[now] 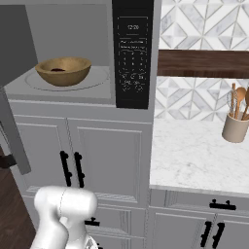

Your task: Pick the eggplant from the sink and place it in the bowl. Then pick the bowl and place it in the microwave. Then close the microwave door and press the start button.

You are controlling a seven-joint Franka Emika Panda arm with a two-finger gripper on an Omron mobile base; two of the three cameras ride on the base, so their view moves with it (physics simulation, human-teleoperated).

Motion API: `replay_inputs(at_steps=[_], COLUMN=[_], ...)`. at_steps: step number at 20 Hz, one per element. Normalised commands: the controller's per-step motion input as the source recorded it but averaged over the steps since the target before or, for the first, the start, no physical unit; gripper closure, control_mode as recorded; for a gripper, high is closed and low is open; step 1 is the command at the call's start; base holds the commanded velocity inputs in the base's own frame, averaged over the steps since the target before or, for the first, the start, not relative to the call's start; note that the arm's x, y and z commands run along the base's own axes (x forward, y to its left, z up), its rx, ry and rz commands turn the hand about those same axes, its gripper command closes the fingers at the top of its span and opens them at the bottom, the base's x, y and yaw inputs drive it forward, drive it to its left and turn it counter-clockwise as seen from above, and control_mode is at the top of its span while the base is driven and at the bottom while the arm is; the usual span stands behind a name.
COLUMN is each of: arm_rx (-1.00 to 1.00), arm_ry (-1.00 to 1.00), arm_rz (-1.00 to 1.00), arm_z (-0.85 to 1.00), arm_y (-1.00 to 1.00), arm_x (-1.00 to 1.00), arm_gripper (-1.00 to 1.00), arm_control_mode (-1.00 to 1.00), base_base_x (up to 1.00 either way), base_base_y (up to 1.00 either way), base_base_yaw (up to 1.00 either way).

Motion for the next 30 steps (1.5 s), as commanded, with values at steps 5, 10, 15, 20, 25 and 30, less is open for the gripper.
replay_inputs(at_steps=[5,10,15,20,25,30], arm_rx=[0.00,0.00,0.02,0.02,0.02,0.01], arm_ry=[-0.01,0.00,0.00,0.00,0.00,0.00], arm_rz=[0.16,0.15,0.16,0.16,0.16,0.16], arm_z=[0.00,0.00,0.00,0.00,0.00,-0.02], arm_y=[-0.07,0.00,-0.02,-0.03,-0.01,0.00], arm_x=[1.00,1.00,1.00,1.00,0.99,0.76], arm_gripper=[-1.00,-1.00,-1.00,-1.00,-1.00,-1.00], arm_control_mode=[-1.00,-1.00,-1.00,-1.00,-1.00,-1.00], base_base_x=[0.00,0.00,0.00,0.00,0.00,0.00], base_base_y=[0.00,0.00,0.00,0.00,0.00,0.00], base_base_yaw=[0.00,0.00,0.00,0.00,0.00,0.00])
